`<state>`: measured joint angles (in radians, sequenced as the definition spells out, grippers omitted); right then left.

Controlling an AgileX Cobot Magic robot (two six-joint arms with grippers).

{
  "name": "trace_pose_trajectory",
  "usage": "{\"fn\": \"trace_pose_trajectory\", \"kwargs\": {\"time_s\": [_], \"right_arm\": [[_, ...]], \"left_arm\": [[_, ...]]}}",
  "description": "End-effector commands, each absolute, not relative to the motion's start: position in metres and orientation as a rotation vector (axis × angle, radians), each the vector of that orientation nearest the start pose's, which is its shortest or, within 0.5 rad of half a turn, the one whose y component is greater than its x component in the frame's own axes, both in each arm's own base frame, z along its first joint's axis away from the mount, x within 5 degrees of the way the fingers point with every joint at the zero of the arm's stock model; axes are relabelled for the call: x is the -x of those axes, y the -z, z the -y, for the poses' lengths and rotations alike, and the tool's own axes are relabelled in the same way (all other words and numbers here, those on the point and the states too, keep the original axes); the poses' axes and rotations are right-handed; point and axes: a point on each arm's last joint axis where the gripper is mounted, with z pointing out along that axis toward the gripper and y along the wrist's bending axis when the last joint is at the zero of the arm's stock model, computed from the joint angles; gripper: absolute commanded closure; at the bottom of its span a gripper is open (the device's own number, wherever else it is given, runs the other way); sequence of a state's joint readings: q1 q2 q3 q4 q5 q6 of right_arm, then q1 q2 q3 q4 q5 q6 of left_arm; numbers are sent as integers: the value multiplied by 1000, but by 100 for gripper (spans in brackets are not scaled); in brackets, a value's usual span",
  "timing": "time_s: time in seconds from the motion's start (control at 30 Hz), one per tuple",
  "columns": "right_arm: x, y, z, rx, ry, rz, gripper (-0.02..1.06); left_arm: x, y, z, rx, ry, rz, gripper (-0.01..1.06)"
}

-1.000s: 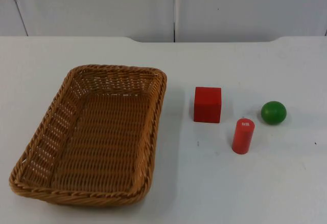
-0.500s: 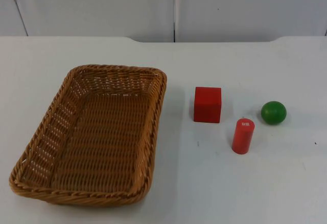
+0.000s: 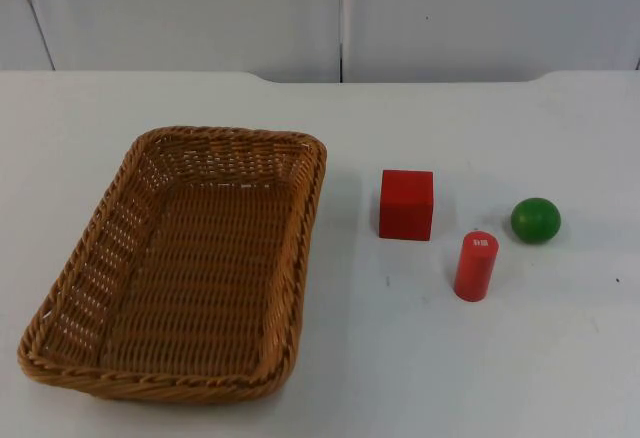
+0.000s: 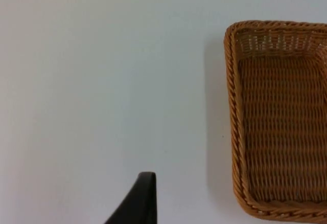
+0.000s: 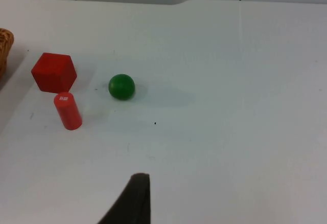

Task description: Pick up the basket with the left hand and place the object to the left of the red cylinder into the basket with the right hand.

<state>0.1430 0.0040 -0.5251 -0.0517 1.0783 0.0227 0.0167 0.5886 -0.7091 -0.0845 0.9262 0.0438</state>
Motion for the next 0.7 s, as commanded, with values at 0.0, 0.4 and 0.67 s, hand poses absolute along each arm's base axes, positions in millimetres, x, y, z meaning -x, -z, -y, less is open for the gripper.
{"fn": "trace_pose_trajectory", "kwargs": {"time_s": [0.0, 0.4, 0.67], "right_arm": [[7, -280, 6, 122, -21, -2041, -1], [1, -306, 6, 130, 1, -1942, -1], [-39, -341, 0, 161, 15, -1964, -1]], "left_arm": [[-104, -326, 6, -10, 90, -2288, 0], [-127, -316, 15, -65, 214, -2358, 0], [-127, -316, 16, -77, 225, -2355, 0]]}}
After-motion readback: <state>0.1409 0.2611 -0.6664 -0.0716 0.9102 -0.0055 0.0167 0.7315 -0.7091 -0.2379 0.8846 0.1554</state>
